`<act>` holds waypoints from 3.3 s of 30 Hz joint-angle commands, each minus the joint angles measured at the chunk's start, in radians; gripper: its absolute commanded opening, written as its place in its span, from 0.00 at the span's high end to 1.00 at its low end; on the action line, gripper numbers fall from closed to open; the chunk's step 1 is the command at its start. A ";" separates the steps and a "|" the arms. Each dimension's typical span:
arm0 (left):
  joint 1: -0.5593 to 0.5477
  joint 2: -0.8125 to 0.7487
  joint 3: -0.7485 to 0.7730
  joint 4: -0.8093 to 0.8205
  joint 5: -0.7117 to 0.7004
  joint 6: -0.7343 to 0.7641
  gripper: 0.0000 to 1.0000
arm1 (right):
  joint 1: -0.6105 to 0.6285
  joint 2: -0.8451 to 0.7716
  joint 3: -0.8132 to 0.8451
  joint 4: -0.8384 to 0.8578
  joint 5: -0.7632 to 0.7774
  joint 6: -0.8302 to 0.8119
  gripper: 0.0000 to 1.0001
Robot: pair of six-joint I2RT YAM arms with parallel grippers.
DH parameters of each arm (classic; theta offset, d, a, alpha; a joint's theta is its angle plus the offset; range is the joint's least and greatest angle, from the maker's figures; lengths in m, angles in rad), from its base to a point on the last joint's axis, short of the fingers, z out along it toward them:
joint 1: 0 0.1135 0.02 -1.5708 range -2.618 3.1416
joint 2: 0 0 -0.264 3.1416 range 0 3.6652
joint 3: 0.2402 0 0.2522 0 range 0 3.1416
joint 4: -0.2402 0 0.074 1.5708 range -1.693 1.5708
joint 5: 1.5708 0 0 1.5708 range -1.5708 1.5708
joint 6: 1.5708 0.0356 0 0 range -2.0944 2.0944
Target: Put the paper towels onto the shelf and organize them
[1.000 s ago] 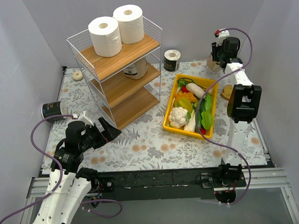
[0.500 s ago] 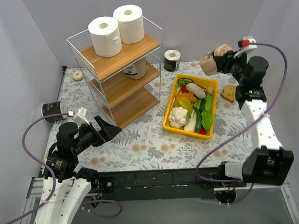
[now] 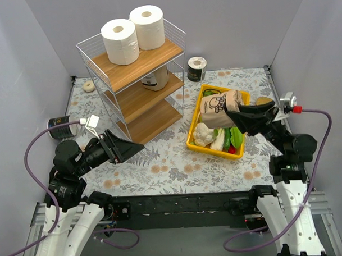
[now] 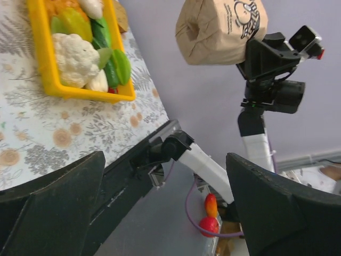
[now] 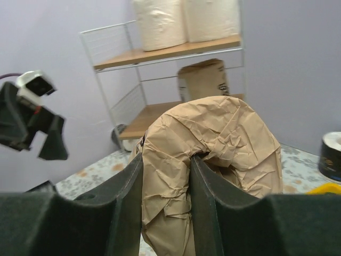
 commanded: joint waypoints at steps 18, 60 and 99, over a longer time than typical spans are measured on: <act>-0.072 0.338 0.161 0.441 0.118 -0.174 0.07 | 0.011 -0.268 -0.140 0.338 -0.069 0.338 0.72; -0.721 0.615 0.069 1.079 -0.327 -0.114 0.10 | 0.011 -0.259 -0.210 0.551 0.077 0.579 0.72; -0.784 0.548 0.098 0.759 -0.538 0.073 0.73 | 0.011 -0.441 -0.029 -0.428 0.217 0.125 0.15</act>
